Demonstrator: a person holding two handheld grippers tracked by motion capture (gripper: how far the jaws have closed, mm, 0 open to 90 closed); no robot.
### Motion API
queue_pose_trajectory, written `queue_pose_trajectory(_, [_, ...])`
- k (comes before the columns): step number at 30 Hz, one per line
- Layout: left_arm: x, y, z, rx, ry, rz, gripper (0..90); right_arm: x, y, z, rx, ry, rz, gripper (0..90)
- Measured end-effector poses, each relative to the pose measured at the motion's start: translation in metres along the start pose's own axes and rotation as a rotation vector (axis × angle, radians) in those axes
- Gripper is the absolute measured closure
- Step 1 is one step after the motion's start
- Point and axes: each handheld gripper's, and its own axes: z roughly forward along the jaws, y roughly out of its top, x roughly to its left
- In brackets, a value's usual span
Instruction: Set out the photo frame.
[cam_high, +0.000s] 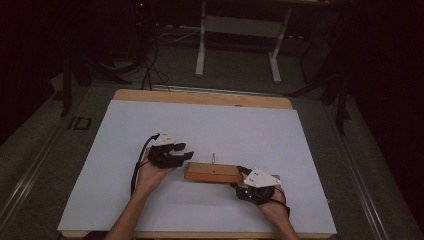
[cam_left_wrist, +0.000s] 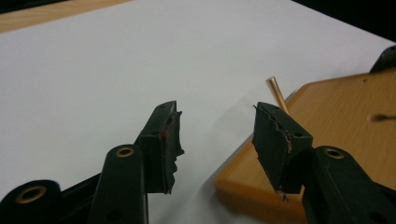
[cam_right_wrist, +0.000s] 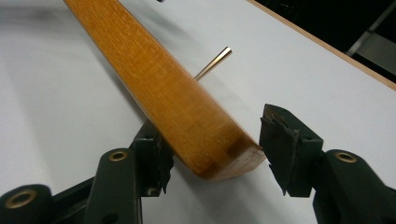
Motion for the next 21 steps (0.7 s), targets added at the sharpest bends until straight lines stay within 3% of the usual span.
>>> queue_pose_trajectory(8, [0.004, -0.015, -0.025, -0.016, 0.014, -0.002, 51.6, -0.002, 0.0, -0.001, -0.005, -0.004, 0.006, 46.2])
queue_pose_trajectory(21, [-0.013, -0.034, -0.036, 0.054, 0.045, 0.077, 49.0, -0.004, 0.001, 0.0, -0.003, 0.007, 0.016, 46.3])
